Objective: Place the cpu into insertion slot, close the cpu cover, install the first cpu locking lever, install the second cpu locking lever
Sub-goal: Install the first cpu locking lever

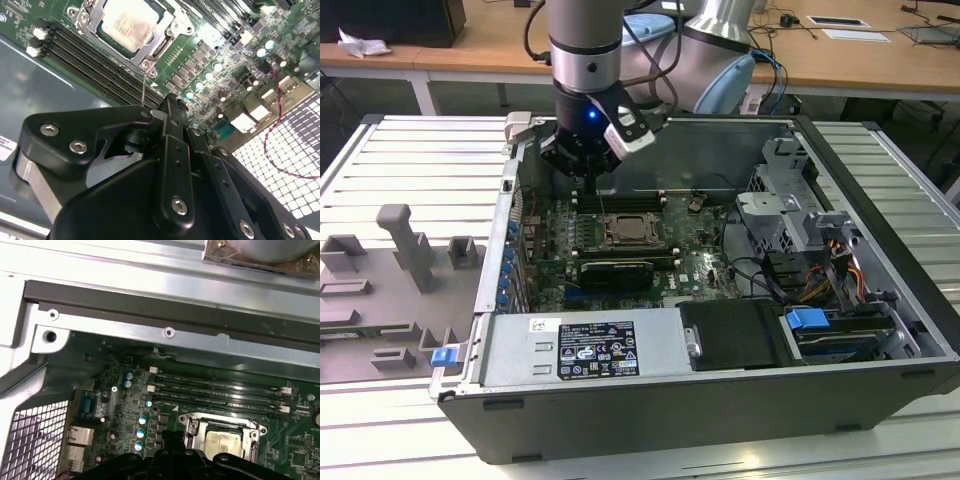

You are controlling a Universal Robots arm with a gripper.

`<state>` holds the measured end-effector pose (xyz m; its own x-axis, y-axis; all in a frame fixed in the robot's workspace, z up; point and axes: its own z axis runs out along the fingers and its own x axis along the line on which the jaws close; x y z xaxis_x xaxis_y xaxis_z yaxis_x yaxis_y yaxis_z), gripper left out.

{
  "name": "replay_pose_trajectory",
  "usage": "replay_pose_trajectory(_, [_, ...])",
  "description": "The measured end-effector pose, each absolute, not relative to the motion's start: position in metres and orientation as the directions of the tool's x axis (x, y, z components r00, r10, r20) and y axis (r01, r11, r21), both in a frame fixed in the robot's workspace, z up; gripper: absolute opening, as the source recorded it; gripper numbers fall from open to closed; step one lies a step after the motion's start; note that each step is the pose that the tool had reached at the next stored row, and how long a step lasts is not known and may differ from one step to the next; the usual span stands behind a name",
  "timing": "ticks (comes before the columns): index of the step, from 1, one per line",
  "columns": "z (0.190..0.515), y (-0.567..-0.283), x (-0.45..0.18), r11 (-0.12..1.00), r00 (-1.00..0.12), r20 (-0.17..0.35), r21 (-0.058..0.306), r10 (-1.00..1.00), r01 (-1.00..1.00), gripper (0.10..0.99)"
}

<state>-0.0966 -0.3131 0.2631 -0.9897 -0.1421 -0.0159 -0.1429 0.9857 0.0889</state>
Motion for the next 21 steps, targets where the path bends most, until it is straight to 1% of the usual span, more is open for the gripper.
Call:
replay_pose_trajectory(6, [0.260,-0.300,-0.097,0.987,-0.991,-0.019,0.088,-0.134,-0.135,0.106])
replay_pose_trajectory(12, [0.258,-0.299,-0.096,0.988,-0.992,-0.019,0.089,-0.127,-0.128,0.106])
replay_pose_trajectory(18, [0.252,-0.296,-0.054,0.989,-0.993,-0.019,0.089,-0.116,-0.118,0.106])
replay_pose_trajectory(21, [0.251,-0.296,-0.053,0.989,-0.994,-0.020,0.098,-0.107,-0.108,0.106])
